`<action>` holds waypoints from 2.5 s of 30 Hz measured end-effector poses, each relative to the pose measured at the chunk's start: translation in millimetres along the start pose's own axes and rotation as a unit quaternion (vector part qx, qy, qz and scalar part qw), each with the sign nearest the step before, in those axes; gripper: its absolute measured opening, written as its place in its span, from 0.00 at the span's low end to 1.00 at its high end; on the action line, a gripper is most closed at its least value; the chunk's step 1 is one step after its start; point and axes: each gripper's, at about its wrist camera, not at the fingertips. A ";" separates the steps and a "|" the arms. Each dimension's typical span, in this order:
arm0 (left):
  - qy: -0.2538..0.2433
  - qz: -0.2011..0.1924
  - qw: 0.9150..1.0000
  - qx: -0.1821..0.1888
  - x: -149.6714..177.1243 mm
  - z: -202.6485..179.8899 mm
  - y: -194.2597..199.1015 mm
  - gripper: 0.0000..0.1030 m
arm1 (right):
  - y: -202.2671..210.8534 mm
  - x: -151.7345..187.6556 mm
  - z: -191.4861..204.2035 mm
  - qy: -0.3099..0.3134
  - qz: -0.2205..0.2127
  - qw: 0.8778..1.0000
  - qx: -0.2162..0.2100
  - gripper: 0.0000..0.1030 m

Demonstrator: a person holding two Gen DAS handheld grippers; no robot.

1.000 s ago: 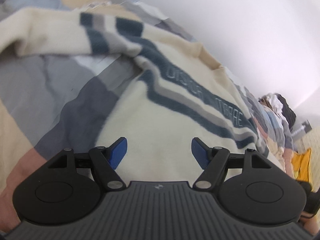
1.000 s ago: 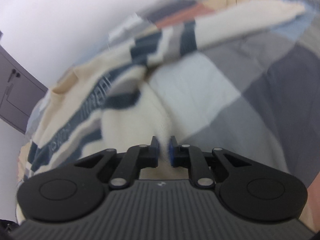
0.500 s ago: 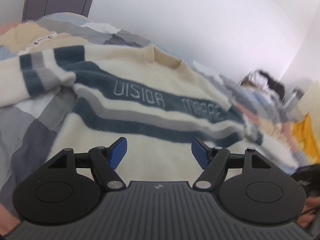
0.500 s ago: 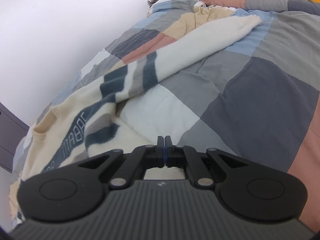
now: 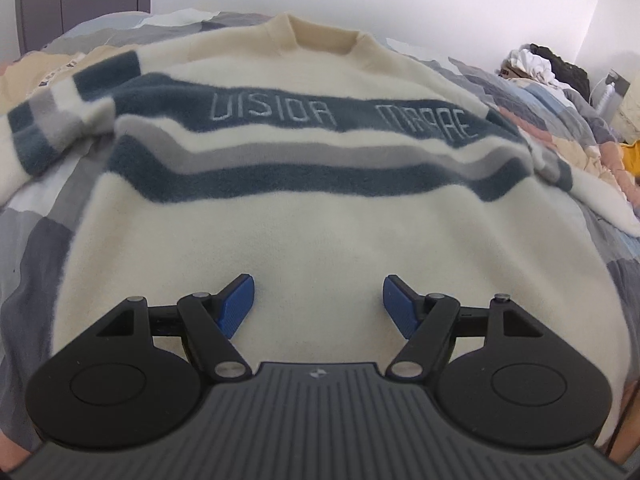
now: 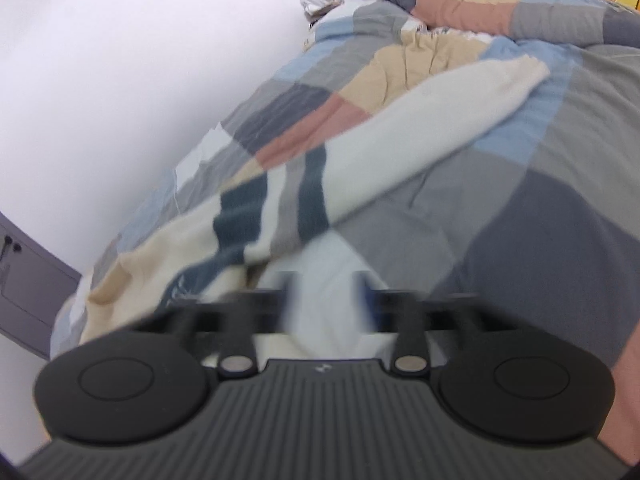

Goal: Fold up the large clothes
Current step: 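Grasp the sleeve cuff with the right gripper and lift it, then carry the held sleeve across the sweater body with the right gripper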

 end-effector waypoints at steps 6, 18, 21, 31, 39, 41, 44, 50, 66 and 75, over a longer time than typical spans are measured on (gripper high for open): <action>0.033 -0.009 0.999 0.012 -4.0 8.5 3.6 0.74 | -28.8 -21.5 -35.7 -0.054 -0.004 0.997 -0.048 0.77; 0.048 -0.063 0.996 -0.027 -5.9 9.5 9.1 0.73 | -136.8 -45.0 -125.3 -0.171 -0.029 0.980 -0.099 0.76; 0.052 -0.071 0.995 -0.041 -7.5 10.5 5.6 0.74 | -153.0 -59.2 -147.5 -0.211 -0.071 0.968 -0.114 0.75; 0.089 -0.061 0.993 -0.041 -10.0 16.5 -2.0 0.74 | -185.3 -117.1 -195.0 -0.202 -0.124 0.971 -0.025 0.18; 0.098 -0.056 0.993 -0.045 -12.7 17.6 -4.4 0.74 | -169.6 -166.0 -206.2 -0.058 -0.168 0.984 -0.025 0.09; 0.105 -0.055 0.992 -0.041 -14.2 20.2 -4.1 0.74 | -166.8 -178.6 -199.0 -0.046 -0.166 0.985 -0.022 0.09; 0.106 -0.054 0.992 -0.042 -16.1 22.2 -5.5 0.73 | -157.4 -195.7 -180.2 -0.017 -0.176 0.984 -0.026 0.09; 0.114 -0.048 0.992 -0.036 -16.8 26.2 3.5 0.73 | -116.7 -216.5 -115.2 0.026 -0.194 0.979 -0.053 0.10; 0.196 -0.069 0.977 0.046 -30.1 83.7 72.2 0.73 | 57.9 -158.3 172.5 0.282 -0.214 0.899 -0.258 0.10; 0.228 -0.105 0.964 0.084 -28.7 113.0 112.3 0.73 | 93.6 -0.2 257.2 0.395 -0.160 0.847 -0.317 0.10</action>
Point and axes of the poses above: each gripper's, at about its wrist camera, not at the fingertips, and y roughly against the way its jaws point, z to its left, x to its underside, and after that the axes turned 9 degrees about y, right-handed
